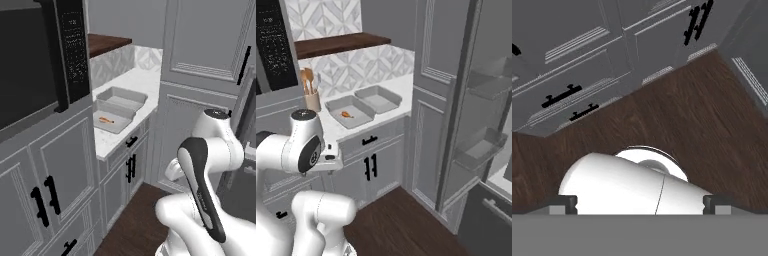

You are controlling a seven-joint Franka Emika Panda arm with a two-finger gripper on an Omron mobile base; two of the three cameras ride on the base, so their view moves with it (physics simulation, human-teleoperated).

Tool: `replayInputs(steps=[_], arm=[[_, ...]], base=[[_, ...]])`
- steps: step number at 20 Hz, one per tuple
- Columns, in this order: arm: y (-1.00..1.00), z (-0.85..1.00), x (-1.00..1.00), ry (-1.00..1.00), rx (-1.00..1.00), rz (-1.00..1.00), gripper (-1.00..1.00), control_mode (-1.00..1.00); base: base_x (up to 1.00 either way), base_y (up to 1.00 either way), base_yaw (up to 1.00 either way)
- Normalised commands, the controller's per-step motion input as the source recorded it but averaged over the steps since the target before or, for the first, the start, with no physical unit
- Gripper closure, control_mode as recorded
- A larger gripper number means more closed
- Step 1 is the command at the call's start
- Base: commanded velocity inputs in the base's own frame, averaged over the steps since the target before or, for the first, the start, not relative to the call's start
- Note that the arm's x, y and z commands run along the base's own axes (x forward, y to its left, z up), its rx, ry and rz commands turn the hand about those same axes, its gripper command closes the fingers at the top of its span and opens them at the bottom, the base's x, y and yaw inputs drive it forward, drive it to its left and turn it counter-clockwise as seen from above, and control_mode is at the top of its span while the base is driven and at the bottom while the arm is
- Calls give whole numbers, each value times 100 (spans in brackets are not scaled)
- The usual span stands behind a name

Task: Place one carrot and one chicken drumstick in each tupperware on the nearby counter, to pack two identical lunches.

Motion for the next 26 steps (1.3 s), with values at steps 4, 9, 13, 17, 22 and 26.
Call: replayInputs(steps=[4, 9, 13, 17, 22, 26], arm=[[0, 0, 0, 0, 0, 0, -100, 100], [0, 0, 0, 0, 0, 0, -100, 100], [0, 0, 0, 0, 0, 0, -100, 100], [0, 0, 0, 0, 0, 0, -100, 100], [0, 0, 0, 0, 0, 0, -100, 100], [0, 0, 0, 0, 0, 0, -100, 100]], base=[[-26, -30, -73], [-9, -57, -71], [0, -76, -69], [0, -87, -67], [79, -13, -24], [100, 0, -13]])
